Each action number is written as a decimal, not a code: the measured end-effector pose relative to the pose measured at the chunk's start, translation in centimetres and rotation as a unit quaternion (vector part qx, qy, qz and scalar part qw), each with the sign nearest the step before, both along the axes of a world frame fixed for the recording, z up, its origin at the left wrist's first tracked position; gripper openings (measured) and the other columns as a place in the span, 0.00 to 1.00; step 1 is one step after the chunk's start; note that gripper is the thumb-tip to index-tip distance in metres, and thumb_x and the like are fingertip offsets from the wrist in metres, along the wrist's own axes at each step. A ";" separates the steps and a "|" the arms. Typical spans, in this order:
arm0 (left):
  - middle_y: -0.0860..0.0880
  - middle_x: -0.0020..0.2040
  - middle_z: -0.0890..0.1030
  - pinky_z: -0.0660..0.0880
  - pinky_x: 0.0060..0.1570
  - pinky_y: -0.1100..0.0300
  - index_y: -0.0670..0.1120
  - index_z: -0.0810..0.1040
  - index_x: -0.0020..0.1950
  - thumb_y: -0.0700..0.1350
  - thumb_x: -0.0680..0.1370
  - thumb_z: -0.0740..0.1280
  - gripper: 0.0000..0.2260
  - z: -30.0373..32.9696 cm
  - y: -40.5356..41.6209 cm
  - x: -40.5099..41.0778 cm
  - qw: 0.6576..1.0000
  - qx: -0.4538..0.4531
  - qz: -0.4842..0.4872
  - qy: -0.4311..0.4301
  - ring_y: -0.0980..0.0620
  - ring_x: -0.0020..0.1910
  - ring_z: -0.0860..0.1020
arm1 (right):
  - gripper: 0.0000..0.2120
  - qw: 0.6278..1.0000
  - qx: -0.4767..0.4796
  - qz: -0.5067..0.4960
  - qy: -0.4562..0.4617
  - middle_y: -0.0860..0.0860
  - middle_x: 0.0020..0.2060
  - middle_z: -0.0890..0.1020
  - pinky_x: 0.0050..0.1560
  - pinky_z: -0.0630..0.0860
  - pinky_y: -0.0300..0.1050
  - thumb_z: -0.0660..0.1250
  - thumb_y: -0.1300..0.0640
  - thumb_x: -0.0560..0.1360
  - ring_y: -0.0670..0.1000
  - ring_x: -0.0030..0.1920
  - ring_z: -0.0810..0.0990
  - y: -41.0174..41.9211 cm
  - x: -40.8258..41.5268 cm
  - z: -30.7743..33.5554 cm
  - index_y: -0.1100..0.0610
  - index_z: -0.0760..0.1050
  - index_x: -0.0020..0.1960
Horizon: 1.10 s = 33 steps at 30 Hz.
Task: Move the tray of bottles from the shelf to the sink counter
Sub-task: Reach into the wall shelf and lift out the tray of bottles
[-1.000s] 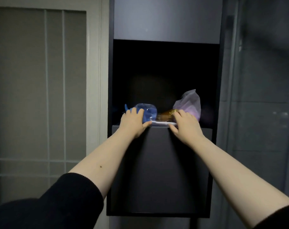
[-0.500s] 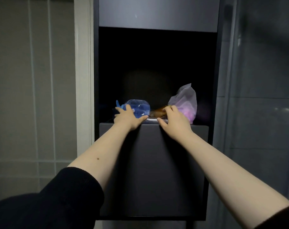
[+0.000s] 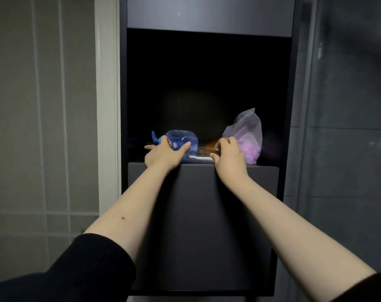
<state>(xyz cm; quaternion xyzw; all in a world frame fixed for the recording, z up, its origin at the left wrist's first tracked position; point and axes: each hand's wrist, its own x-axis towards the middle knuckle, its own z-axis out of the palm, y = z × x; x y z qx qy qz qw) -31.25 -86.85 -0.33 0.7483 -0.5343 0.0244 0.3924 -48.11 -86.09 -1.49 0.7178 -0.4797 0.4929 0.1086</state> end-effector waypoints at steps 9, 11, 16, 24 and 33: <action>0.39 0.66 0.74 0.70 0.57 0.48 0.50 0.67 0.50 0.69 0.73 0.57 0.23 -0.3 0.9 -0.1 0.997 -0.071 -0.022 0.008 0.38 0.72 0.64 | 0.10 0.995 0.017 0.055 -0.087 0.56 0.54 0.73 0.45 0.68 0.42 0.71 0.64 0.71 0.53 0.46 0.73 1.2 -0.2 0.5 0.57 0.69 0.40; 0.40 0.63 0.76 0.70 0.57 0.48 0.49 0.68 0.49 0.68 0.73 0.58 0.22 -0.3 1.2 -0.2 0.995 -0.090 -0.029 0.017 0.39 0.71 0.66 | 0.09 0.994 0.014 0.054 -0.094 0.55 0.54 0.73 0.45 0.68 0.42 0.71 0.64 0.70 0.53 0.47 0.74 1.7 -0.3 0.8 0.59 0.71 0.39; 0.40 0.57 0.77 0.69 0.54 0.51 0.48 0.70 0.49 0.68 0.74 0.58 0.23 -0.3 1.8 -0.2 0.990 -0.126 -0.049 0.048 0.40 0.63 0.71 | 0.09 0.996 -0.007 0.044 -0.076 0.52 0.57 0.72 0.46 0.73 0.49 0.72 0.61 0.69 0.55 0.50 0.76 3.5 -0.4 1.1 0.56 0.72 0.39; 0.40 0.56 0.77 0.68 0.54 0.51 0.50 0.68 0.46 0.67 0.74 0.57 0.21 -0.6 2.1 0.1 0.987 -0.140 -0.060 0.049 0.40 0.57 0.74 | 0.10 0.998 -0.056 -0.006 -0.028 0.52 0.59 0.71 0.44 0.74 0.51 0.71 0.55 0.70 0.56 0.54 0.74 5.4 -0.4 0.3 0.57 0.74 0.48; 0.40 0.64 0.72 0.69 0.57 0.51 0.44 0.64 0.66 0.60 0.76 0.63 0.26 -0.3 3.1 0.1 0.980 -0.156 -0.095 0.076 0.40 0.62 0.73 | 0.27 0.988 -0.091 -0.043 0.116 0.58 0.63 0.71 0.51 0.74 0.54 0.76 0.61 0.62 0.61 0.58 0.72 5.3 -0.3 -1.1 0.58 0.71 0.58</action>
